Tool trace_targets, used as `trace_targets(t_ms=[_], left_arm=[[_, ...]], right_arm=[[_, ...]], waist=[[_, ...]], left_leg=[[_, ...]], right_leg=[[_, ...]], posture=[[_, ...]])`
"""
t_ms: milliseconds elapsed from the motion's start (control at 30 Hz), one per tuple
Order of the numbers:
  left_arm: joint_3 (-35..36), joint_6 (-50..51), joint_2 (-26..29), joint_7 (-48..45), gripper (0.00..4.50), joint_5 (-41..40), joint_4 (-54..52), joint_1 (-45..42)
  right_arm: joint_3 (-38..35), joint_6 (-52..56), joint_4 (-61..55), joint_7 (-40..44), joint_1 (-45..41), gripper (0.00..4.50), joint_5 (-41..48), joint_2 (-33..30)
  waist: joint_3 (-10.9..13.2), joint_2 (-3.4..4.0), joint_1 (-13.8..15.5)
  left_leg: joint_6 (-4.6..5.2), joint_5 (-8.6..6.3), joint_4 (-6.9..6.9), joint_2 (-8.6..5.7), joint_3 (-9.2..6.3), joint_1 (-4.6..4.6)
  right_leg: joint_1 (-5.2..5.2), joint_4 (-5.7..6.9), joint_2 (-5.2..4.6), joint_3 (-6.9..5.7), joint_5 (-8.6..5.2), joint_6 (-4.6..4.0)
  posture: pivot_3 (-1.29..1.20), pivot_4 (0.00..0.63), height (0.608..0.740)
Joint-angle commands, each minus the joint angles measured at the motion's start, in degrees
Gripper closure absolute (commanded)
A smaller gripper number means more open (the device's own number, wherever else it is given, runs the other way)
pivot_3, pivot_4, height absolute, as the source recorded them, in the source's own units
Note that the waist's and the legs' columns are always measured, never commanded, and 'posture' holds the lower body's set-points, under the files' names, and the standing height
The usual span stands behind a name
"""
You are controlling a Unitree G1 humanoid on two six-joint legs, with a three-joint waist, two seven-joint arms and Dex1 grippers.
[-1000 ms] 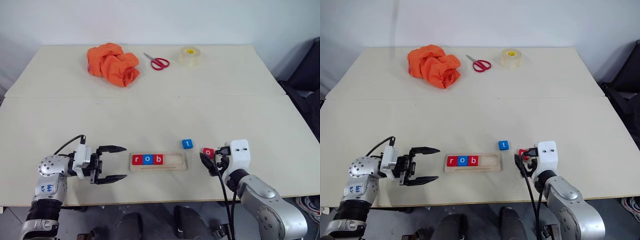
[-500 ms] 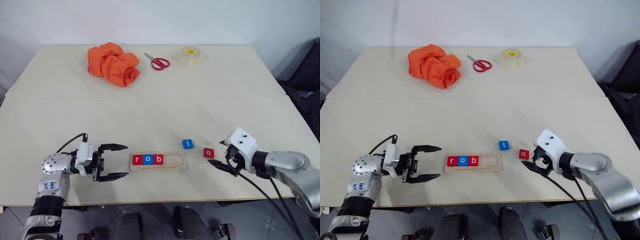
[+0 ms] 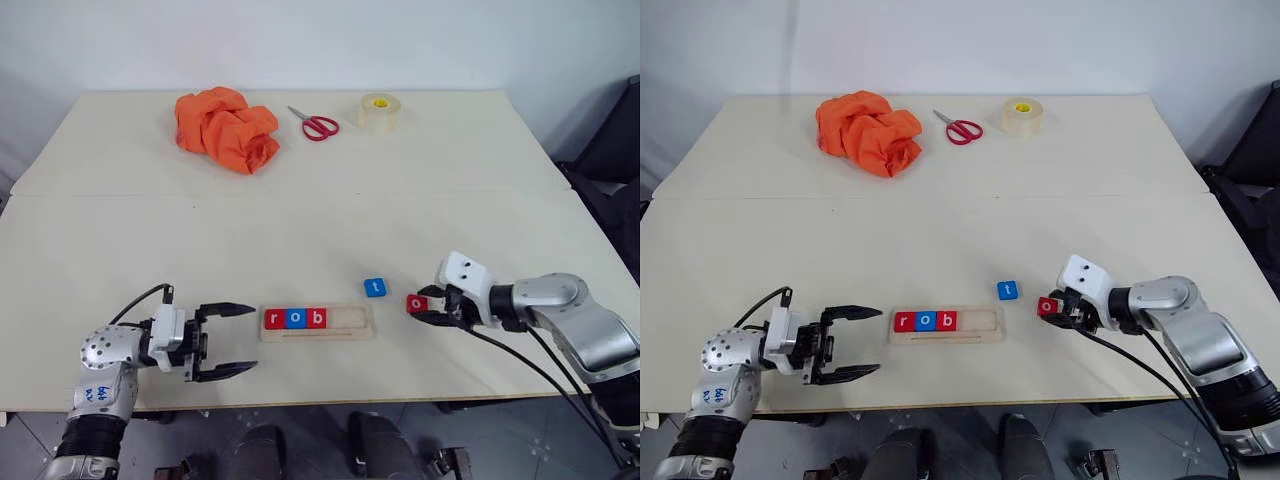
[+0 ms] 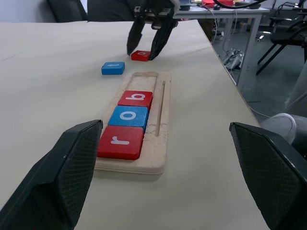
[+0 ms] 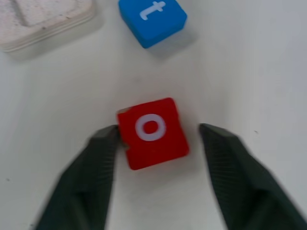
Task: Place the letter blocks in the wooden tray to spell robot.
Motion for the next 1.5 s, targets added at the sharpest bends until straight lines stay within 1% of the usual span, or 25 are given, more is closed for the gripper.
trace_targets(t_ms=[33,167,267,400,467,533,633,800,933,1200,1500], left_arm=[[1.5,-0.4,0.8,0.0,0.0,-1.2,-1.9,1.0],[2.4,-0.4,1.5,-0.8,0.0,-1.5,-1.2,1.1],[3.3,-0.4,2.3,-1.9,0.0,-1.7,0.3,0.4],[3.3,-0.5,2.8,-3.5,0.0,-1.7,1.8,-0.4],[3.3,-0.6,2.9,-4.1,0.0,-1.8,2.5,-1.0],[3.3,-0.6,3.2,-4.7,0.0,-1.9,3.2,-1.6],[3.5,-0.8,4.0,-5.7,0.0,-2.1,4.2,-2.1],[3.5,-2.1,5.0,-5.8,0.0,-1.8,5.8,-2.0],[3.2,-2.4,4.6,-4.7,0.0,-2.0,4.5,-1.0],[3.2,-2.3,4.0,-3.3,0.0,-2.0,2.7,0.2],[3.2,-2.2,3.6,-2.7,0.0,-1.8,2.1,0.4]], right_arm=[[-0.9,0.2,-0.9,-0.3,-0.9,3.05,-1.4,-0.1],[-1.8,4.9,-5.0,-0.9,-2.6,3.05,-0.5,-0.8],[-0.6,15.3,-11.2,0.2,-6.7,3.05,2.5,-1.2],[2.0,23.0,-17.7,-0.3,-11.9,3.05,5.4,1.8],[3.8,25.3,-19.4,-0.9,-13.9,3.05,6.0,3.2],[7.2,26.3,-20.2,-1.0,-16.0,3.05,5.4,4.4],[12.0,26.7,-20.3,-0.8,-18.4,3.05,4.4,5.9],[16.5,26.2,-19.0,-0.5,-21.4,3.05,3.5,7.6],[20.4,24.1,-16.7,0.0,-23.3,3.05,1.7,9.1],[23.5,19.6,-11.2,1.5,-25.4,3.05,-1.8,11.3],[23.9,17.4,-9.2,3.7,-25.7,3.05,-3.8,12.2]], waist=[[0.0,0.0,0.0],[0.0,0.0,0.0],[0.0,0.05,-0.1],[0.0,0.05,0.0],[0.0,0.05,0.0],[0.0,0.05,0.0],[0.0,0.05,0.0],[0.0,0.05,-0.1],[0.0,0.05,-0.1],[0.0,0.05,-0.1],[0.0,0.05,-0.1]], left_leg=[[0.0,0.0,0.0,0.0,0.0,0.0],[0.0,0.0,-0.01,0.0,0.02,0.0],[-0.01,0.0,-0.02,0.02,0.01,-0.02],[-0.01,-0.01,-0.05,0.04,-0.04,-0.02],[-0.04,-0.02,-0.05,0.06,-0.06,-0.05],[-0.04,-0.03,-0.06,0.05,-0.06,-0.07],[-0.04,-0.03,-0.05,0.01,-0.05,-0.12],[-0.03,-0.03,-0.06,0.0,-0.04,-0.14],[-0.03,-0.03,-0.06,0.0,-0.04,-0.14],[-0.03,-0.03,-0.06,0.0,-0.02,-0.14],[-0.03,-0.03,-0.06,0.01,-0.01,-0.14]], right_leg=[[0.0,0.0,-0.01,0.0,0.0,0.0],[-0.03,0.0,-0.01,0.01,0.0,-0.02],[-0.07,0.02,-0.01,0.0,-0.01,-0.04],[-0.08,0.02,-0.03,-0.04,-0.04,-0.08],[-0.08,0.0,-0.03,-0.07,-0.05,-0.1],[-0.09,-0.01,-0.06,-0.07,-0.05,-0.11],[-0.13,0.0,-0.1,-0.08,-0.05,-0.11],[-0.15,-0.01,-0.11,-0.09,-0.05,-0.1],[-0.15,0.0,-0.11,-0.1,-0.05,-0.1],[-0.17,0.03,-0.09,-0.1,-0.05,-0.1],[-0.17,0.04,-0.06,-0.1,-0.05,-0.11]], posture=[[0.0,0.15,0.74],[0.0,0.15,0.74],[0.0,0.15,0.74],[0.0,0.15,0.74],[0.0,0.15,0.74],[0.0,0.15,0.74],[0.0,0.15,0.74],[0.0,0.15,0.74],[0.0,0.15,0.74],[0.0,0.15,0.74],[0.0,0.15,0.74]])
